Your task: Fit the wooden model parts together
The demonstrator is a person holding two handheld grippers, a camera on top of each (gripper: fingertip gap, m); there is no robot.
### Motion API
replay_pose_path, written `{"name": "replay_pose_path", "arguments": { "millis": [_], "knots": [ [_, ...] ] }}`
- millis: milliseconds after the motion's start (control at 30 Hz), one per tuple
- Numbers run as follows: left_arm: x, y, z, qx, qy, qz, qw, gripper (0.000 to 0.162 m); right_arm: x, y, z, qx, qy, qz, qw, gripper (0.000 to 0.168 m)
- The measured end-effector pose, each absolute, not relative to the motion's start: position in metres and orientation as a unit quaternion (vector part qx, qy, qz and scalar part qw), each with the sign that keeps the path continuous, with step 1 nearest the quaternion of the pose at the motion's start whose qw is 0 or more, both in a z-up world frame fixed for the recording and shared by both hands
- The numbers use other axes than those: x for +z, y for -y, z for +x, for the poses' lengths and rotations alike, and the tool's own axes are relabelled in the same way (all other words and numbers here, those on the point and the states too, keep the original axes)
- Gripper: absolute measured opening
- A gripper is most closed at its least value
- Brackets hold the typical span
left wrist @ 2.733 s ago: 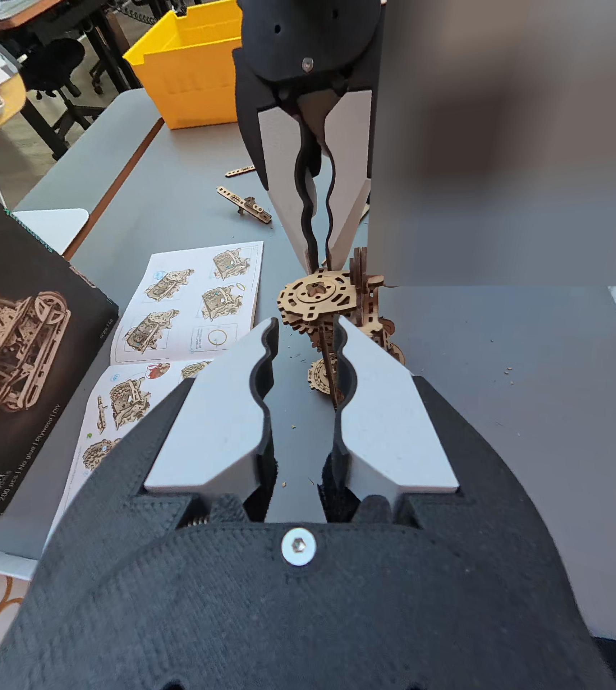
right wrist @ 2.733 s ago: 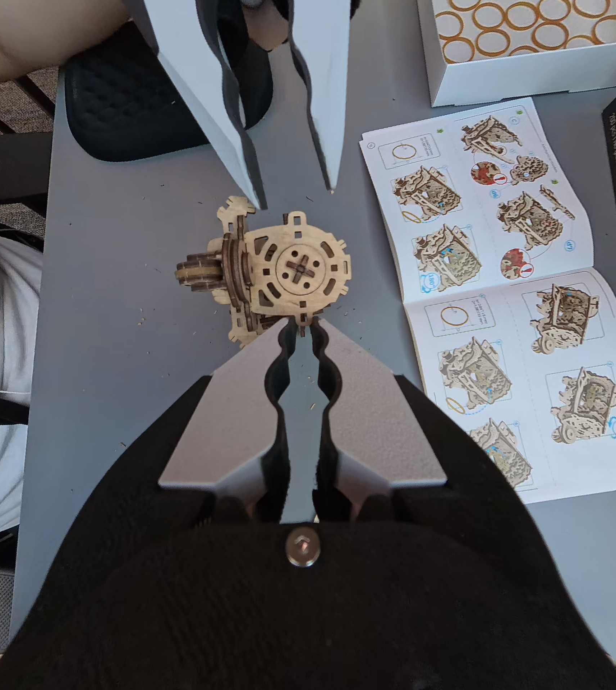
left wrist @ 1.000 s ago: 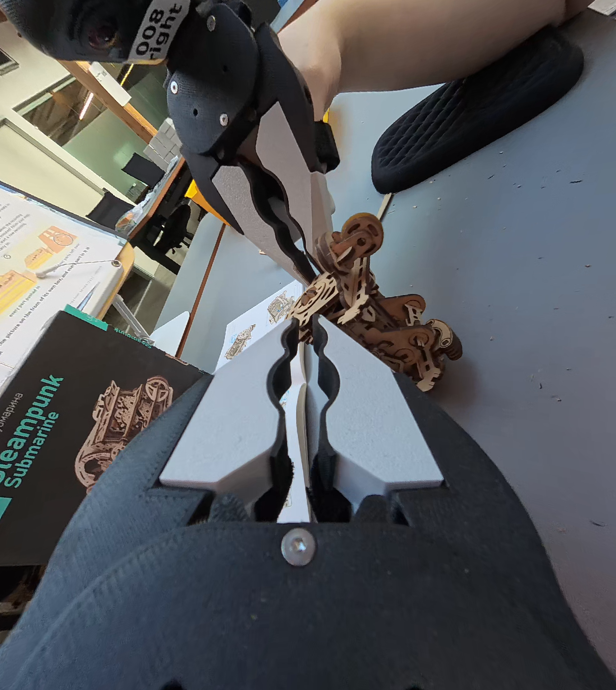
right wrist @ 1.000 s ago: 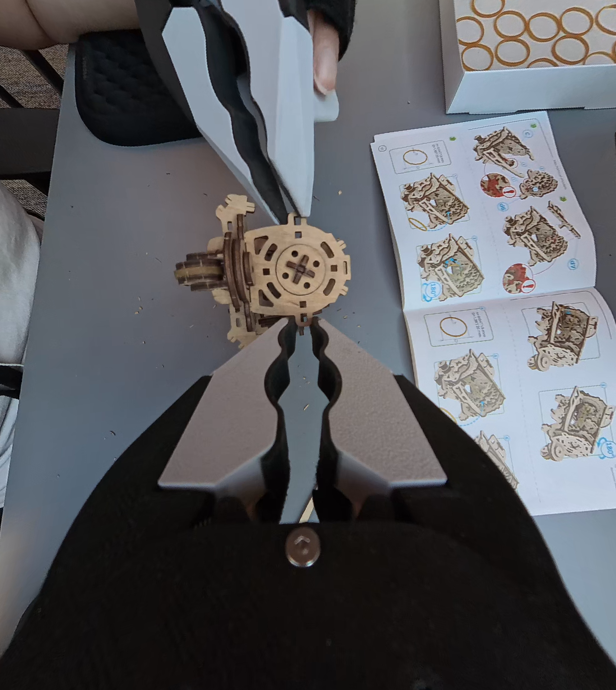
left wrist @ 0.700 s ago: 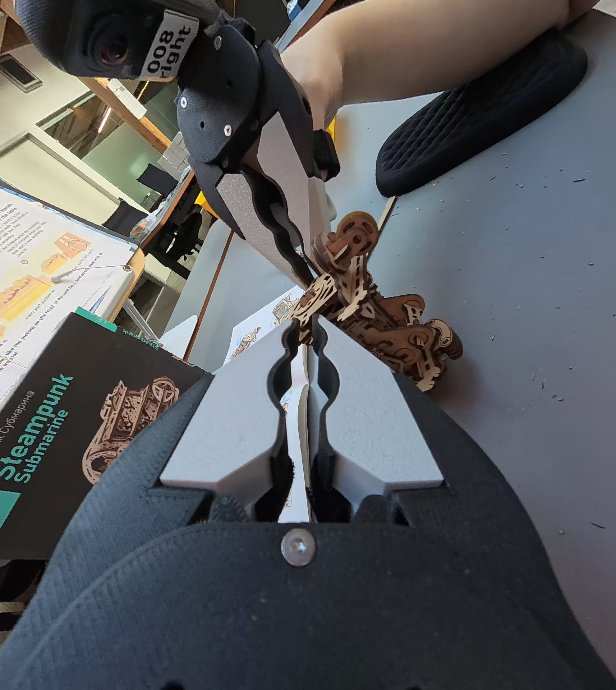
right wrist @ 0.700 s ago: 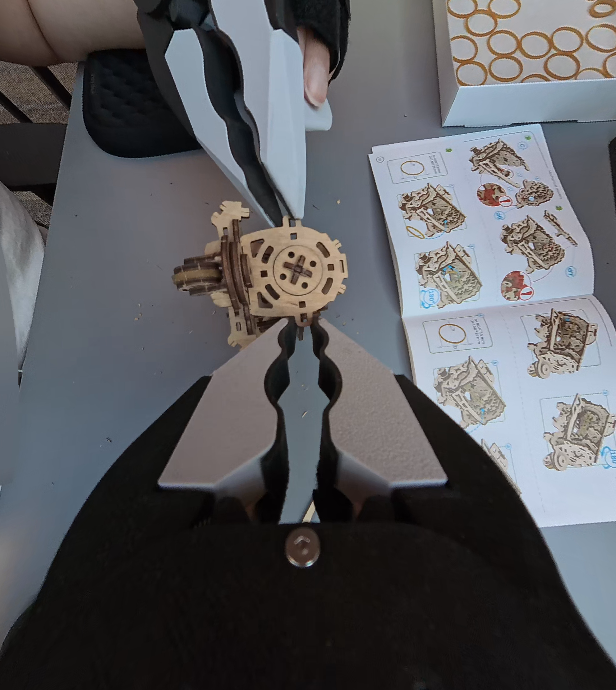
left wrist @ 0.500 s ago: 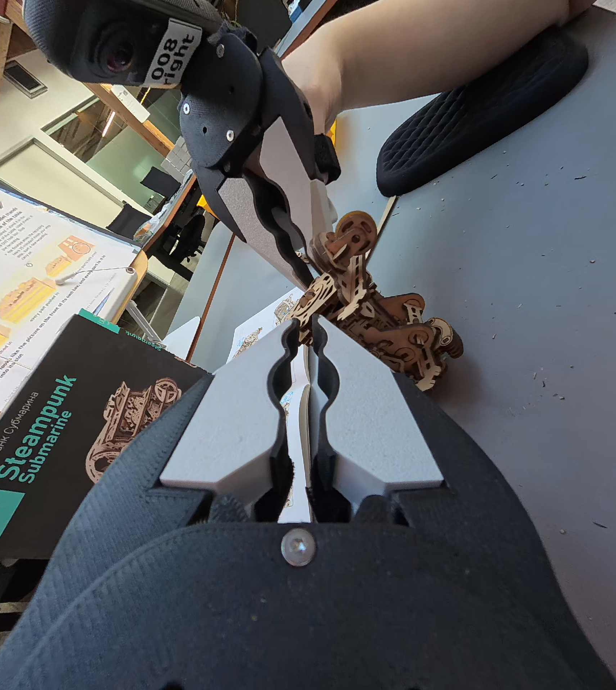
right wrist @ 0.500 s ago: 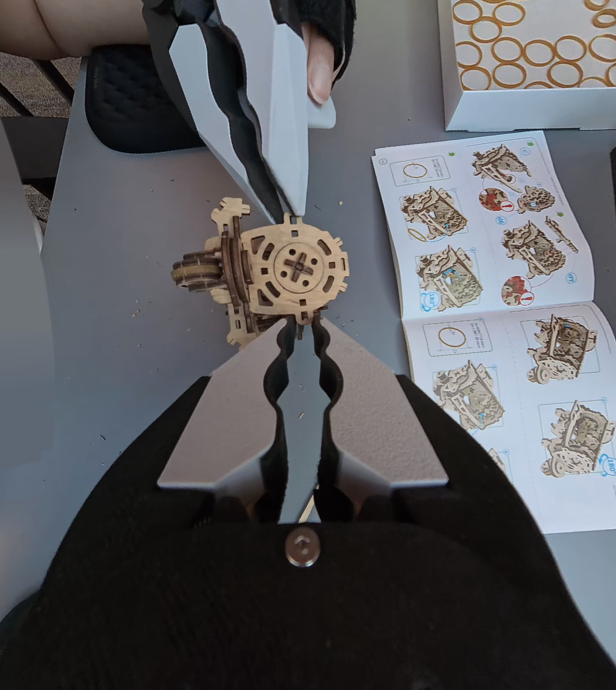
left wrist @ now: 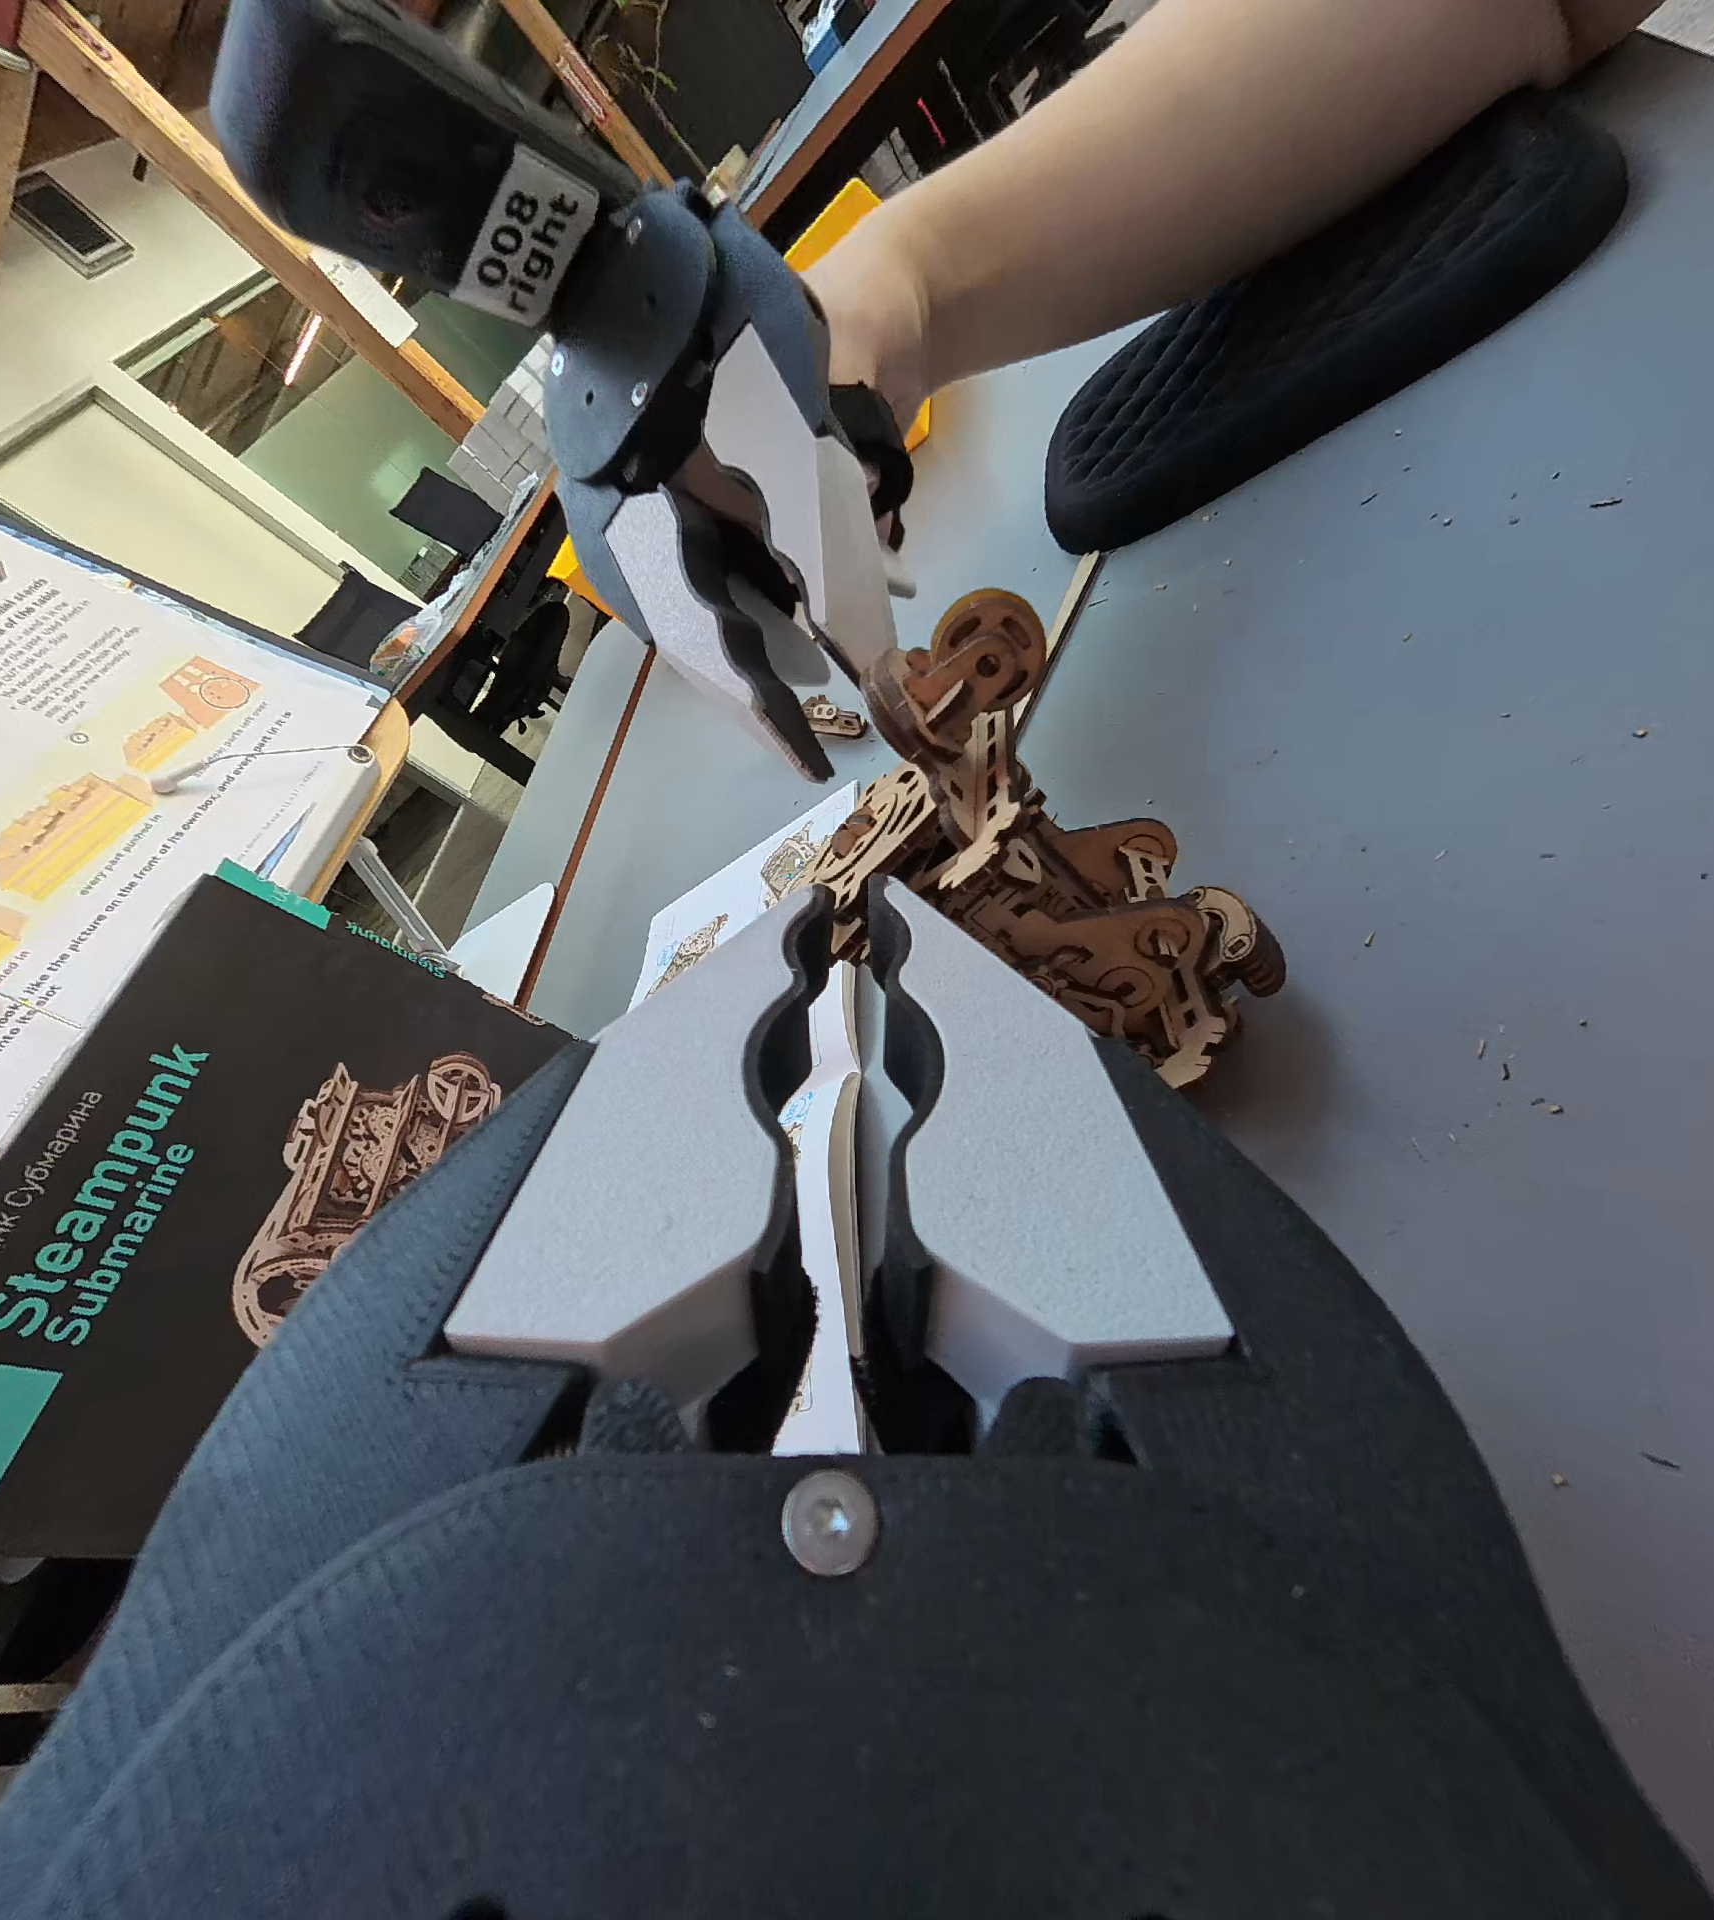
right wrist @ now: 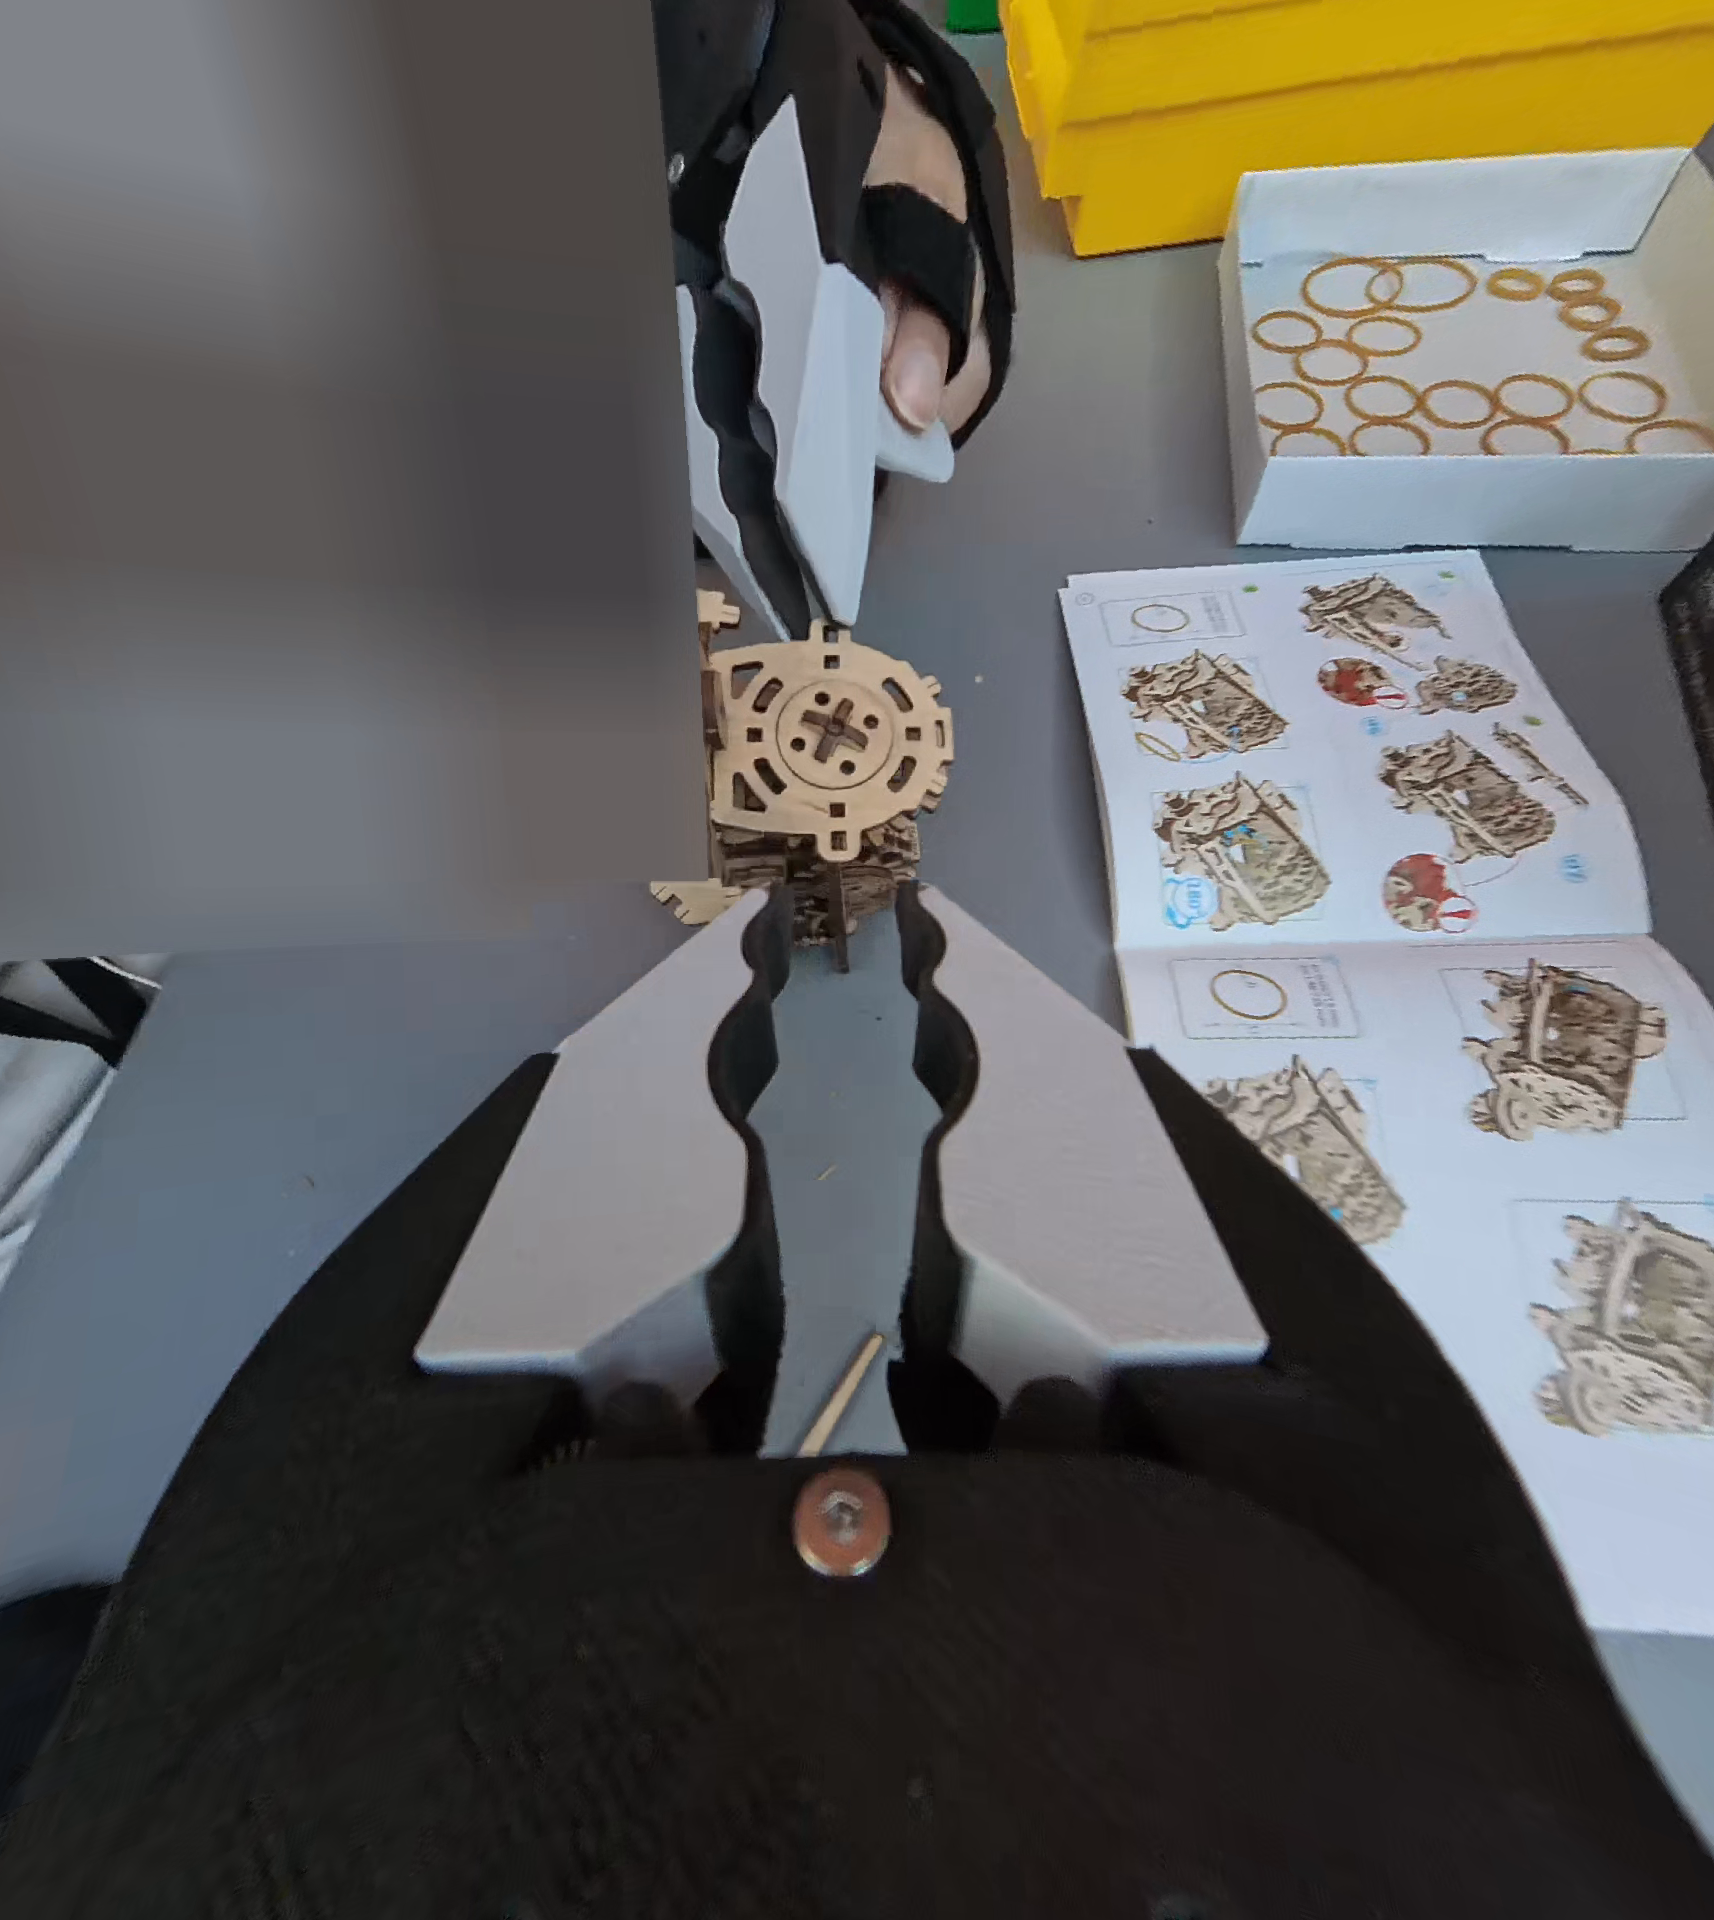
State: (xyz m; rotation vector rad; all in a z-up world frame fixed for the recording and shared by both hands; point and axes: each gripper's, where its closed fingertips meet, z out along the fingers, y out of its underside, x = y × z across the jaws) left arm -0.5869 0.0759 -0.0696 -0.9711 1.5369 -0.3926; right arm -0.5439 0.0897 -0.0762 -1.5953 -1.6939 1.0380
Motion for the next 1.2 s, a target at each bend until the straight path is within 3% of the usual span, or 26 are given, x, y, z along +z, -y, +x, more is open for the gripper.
{"name": "replay_pose_path", "arguments": {
  "millis": [133,500,833,1200],
  "knots": [
    [-0.07,-0.075,-0.587,-0.17,-0.663,-0.419,0.597,0.004,-0.076,-0.087,-0.55,0.441,0.62,-0.568,0.314,0.019],
    [-0.07,-0.073,-0.587,-0.17,-0.665,-0.418,0.596,0.004,-0.085,-0.091,-0.554,0.319,0.685,-0.489,0.436,0.016],
    [-0.07,-0.073,-0.588,-0.17,-0.665,-0.418,0.595,0.004,-0.079,-0.086,-0.56,0.298,0.682,-0.473,0.472,0.027],
    [-0.07,-0.072,-0.588,-0.166,-0.667,-0.416,0.596,0.004,-0.087,-0.085,-0.561,0.315,0.681,-0.48,0.455,0.008]
  ]
}}
